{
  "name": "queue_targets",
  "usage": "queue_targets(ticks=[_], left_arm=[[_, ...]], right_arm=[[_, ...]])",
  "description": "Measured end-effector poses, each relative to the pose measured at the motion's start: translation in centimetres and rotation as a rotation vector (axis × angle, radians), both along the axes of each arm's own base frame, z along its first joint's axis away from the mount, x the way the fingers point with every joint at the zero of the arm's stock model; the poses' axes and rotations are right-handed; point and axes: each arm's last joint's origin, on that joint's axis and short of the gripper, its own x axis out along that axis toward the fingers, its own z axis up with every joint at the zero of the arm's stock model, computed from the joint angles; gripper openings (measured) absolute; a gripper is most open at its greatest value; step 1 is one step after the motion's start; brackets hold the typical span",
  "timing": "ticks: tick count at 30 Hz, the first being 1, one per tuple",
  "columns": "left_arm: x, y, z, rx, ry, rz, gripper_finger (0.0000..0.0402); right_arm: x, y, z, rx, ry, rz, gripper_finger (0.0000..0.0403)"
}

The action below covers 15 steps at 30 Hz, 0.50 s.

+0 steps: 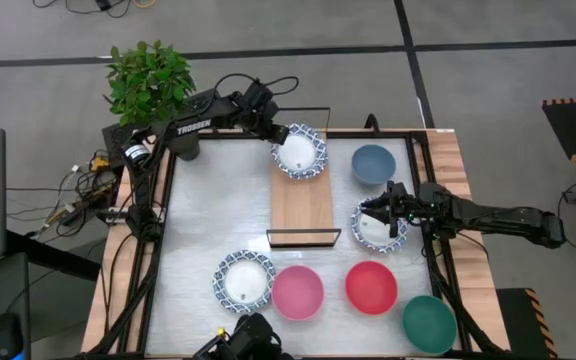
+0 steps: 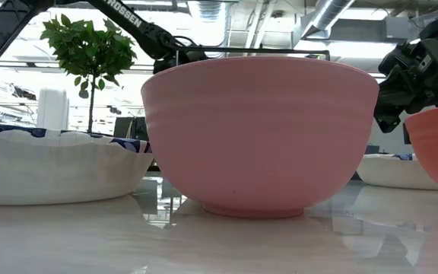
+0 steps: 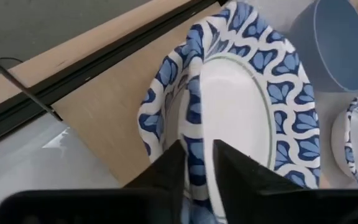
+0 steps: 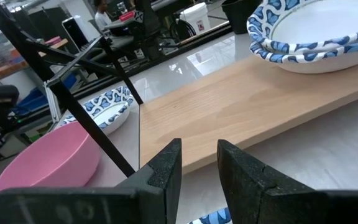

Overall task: Place and stack bowls onto a shelf
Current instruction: Stack the blue patterned bowl on top of the blue patterned bowl on the shelf

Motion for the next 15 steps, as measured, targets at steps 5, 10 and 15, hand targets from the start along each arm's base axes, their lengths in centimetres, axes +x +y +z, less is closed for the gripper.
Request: queue_targets(ticks=[5,10,15], left_arm=[[0.18,-0.03,0.17,-0.010,-0.040,-0.039,0.0121],[0.49,0.04,0.50,-0.013,-0.100,-0.071,0.0170],[0.21,0.06,0.69,-0.003,-0.091,-0.082,0.0198]], right_arm=[[0.00,0.00,0.00,0.018,-0.002,-0.003,0.0129],[0.00,0.00,0.01,0.017,-0.002,-0.003,0.0129],[0.00,0.00,0.01,0.025,-0.003,-0.004,0.0129]])
